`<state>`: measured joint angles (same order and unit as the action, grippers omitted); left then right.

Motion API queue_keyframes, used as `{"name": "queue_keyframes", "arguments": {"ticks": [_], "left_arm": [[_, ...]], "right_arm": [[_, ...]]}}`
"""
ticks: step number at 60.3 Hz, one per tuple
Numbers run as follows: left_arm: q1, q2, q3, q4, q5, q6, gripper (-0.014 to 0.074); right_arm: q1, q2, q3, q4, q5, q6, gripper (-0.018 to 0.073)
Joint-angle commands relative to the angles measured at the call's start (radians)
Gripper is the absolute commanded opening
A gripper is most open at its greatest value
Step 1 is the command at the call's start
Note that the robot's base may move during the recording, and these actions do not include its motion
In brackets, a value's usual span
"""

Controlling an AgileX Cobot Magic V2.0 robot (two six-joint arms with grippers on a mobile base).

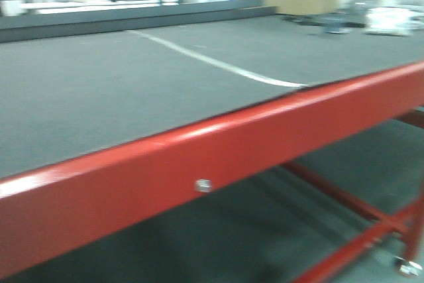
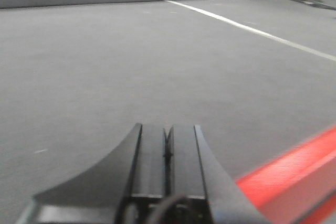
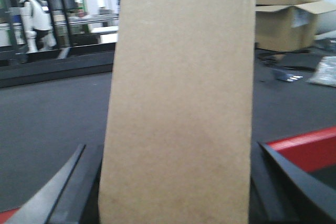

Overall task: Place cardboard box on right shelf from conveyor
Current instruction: 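Drive away from the conveyor past the black chair, holding the box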

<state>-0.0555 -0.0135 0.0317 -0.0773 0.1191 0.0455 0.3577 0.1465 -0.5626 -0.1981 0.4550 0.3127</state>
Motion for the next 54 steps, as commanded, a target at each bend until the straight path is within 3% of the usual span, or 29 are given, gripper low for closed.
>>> {"name": "queue_keyframes", "arguments": {"ticks": [1, 54], "left_arm": [[-0.006, -0.013, 0.008, -0.006, -0.086, 0.000, -0.0116], [-0.006, -0.013, 0.008, -0.006, -0.086, 0.000, -0.0116]], "right_arm": [[-0.005, 0.012, -0.029, -0.015, -0.111, -0.012, 0.0060], [-0.005, 0.012, -0.029, -0.015, -0.111, -0.012, 0.0060]]}}
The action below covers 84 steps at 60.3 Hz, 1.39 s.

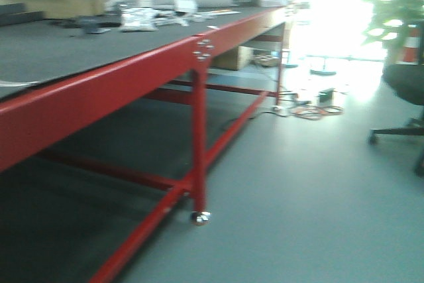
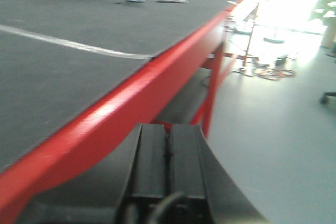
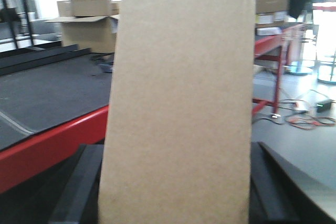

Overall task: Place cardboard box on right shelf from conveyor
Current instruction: 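Drive away from the conveyor past the black chair, holding the box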

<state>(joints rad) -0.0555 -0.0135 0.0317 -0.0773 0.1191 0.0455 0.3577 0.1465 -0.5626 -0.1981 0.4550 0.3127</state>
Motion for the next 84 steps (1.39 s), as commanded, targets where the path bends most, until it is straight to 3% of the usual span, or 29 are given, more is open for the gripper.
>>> {"name": "queue_keyframes", "arguments": {"ticks": [1, 84], "left_arm": [[-0.006, -0.013, 0.008, -0.006, -0.086, 0.000, -0.0116], [-0.009, -0.015, 0.008, -0.006, -0.086, 0.000, -0.0116]], "right_arm": [[-0.005, 0.012, -0.029, -0.015, -0.111, -0.012, 0.0060], [-0.005, 0.012, -0.029, -0.015, -0.111, -0.012, 0.0060]]}}
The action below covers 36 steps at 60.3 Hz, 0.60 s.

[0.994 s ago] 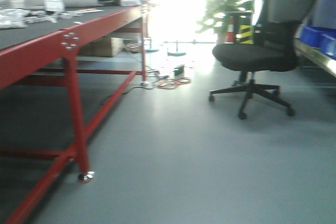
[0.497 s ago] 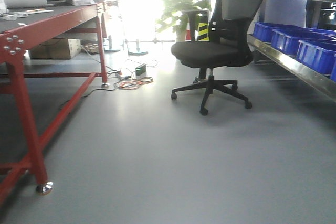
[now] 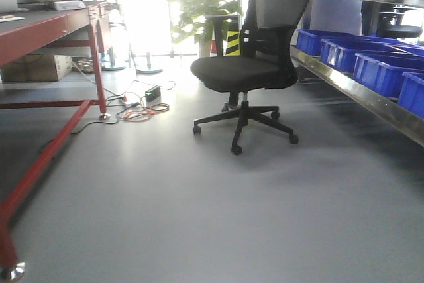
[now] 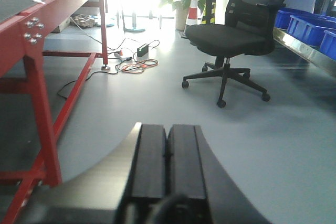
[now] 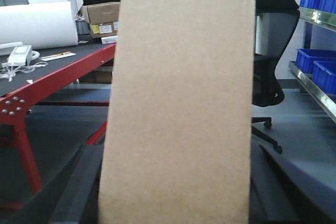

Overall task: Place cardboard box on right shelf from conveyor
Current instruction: 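Drive away from the conveyor past the black chair, holding the box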

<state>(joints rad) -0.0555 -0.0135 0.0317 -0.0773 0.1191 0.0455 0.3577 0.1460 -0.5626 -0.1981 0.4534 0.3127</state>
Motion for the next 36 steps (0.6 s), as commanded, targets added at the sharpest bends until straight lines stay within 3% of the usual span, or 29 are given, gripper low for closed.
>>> {"name": "queue_keyframes", "arguments": {"ticks": [1, 36], "left_arm": [[-0.009, -0.015, 0.008, -0.006, -0.086, 0.000, -0.0116], [-0.009, -0.015, 0.008, -0.006, -0.086, 0.000, -0.0116]], "right_arm": [[-0.005, 0.013, -0.029, -0.015, -0.109, -0.012, 0.0060], [-0.005, 0.013, -0.029, -0.015, -0.109, -0.012, 0.0060]]}}
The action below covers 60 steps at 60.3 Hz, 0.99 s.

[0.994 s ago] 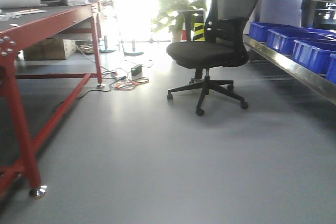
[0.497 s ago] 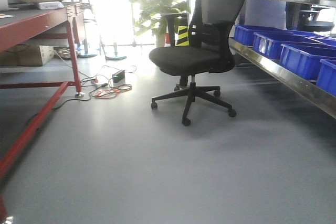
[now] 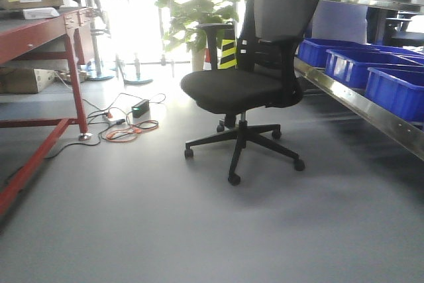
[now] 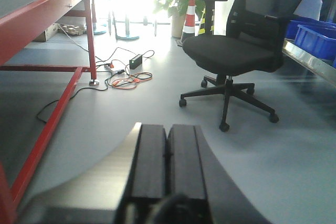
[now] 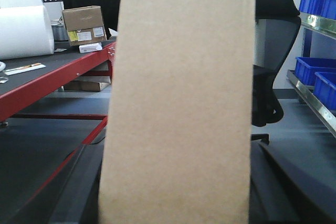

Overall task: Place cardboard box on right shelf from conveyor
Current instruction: 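Drive away from the conveyor past the black chair, holding the box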

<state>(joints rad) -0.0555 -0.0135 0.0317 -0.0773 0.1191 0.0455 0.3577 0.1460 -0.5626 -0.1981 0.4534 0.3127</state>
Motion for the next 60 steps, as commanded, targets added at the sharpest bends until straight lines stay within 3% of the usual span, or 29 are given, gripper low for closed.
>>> {"name": "queue_keyframes", "arguments": {"ticks": [1, 60], "left_arm": [[-0.009, -0.015, 0.008, -0.006, -0.086, 0.000, -0.0116], [-0.007, -0.015, 0.008, -0.006, -0.086, 0.000, -0.0116]], "right_arm": [[-0.005, 0.013, -0.029, -0.015, -0.109, -0.012, 0.0060], [-0.005, 0.013, -0.029, -0.015, -0.110, -0.012, 0.0060]]}}
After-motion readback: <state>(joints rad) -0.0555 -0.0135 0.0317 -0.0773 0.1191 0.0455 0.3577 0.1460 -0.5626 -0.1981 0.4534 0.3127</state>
